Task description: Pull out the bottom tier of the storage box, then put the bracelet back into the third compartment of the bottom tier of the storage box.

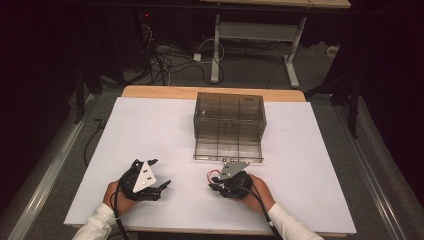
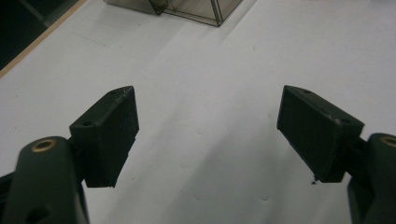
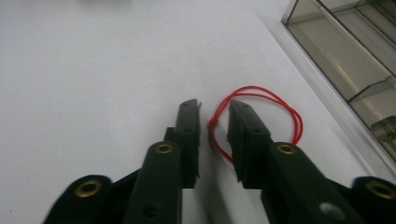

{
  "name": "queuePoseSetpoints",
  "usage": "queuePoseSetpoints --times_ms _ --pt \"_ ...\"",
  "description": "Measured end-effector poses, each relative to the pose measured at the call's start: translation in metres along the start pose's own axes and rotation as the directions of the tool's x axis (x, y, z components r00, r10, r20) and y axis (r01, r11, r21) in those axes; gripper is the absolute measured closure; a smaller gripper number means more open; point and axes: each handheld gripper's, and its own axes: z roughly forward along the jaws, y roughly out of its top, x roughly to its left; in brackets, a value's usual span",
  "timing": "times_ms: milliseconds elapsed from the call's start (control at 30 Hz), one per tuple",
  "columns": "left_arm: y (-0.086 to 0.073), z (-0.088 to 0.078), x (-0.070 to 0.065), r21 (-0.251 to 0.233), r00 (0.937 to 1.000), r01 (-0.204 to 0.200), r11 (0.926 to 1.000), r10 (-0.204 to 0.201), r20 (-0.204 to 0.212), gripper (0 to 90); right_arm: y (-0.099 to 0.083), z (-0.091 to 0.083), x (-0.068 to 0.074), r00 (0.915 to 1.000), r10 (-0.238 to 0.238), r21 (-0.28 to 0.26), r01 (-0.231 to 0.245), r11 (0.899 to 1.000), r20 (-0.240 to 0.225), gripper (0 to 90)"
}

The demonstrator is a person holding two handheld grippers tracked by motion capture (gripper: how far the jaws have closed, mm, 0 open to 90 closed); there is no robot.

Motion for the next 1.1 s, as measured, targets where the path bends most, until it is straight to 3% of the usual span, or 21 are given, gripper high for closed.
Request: queuePoseSetpoints --times_ms 100,133,233,400,1100 --pt "0.0 0.0 -0.001 0.003 1.0 -0.003 1.0 0.003 0.001 19.9 0.0 0.001 0.002 0.9999 -0.015 -0.002 0.015 1.0 0.005 84.2" --pt "0.0 0.0 -0.001 0.001 1.0 -0.003 1.0 0.003 0.003 19.9 0.0 0.001 0.002 0.9999 -0.013 -0.002 0.013 1.0 0.009 90.0" --pt "0.0 0.0 -0.002 0.003 1.0 -0.006 1.0 0.006 0.004 19.9 0.0 0.0 0.002 0.9999 -0.002 -0.002 0.002 1.0 0.013 90.0" --pt "0.0 0.0 -0.002 0.001 0.9999 -0.009 1.0 0.009 0.006 19.9 0.0 0.0 0.004 0.9992 -0.023 -0.001 0.023 1.0 0.034 90.0" --pt "0.001 -0.002 -0.005 0.004 0.9995 -0.032 0.9995 0.032 -0.002 19.9 -0.003 -0.014 0.01 0.9981 -0.039 -0.089 0.043 0.995 0.047 90.0"
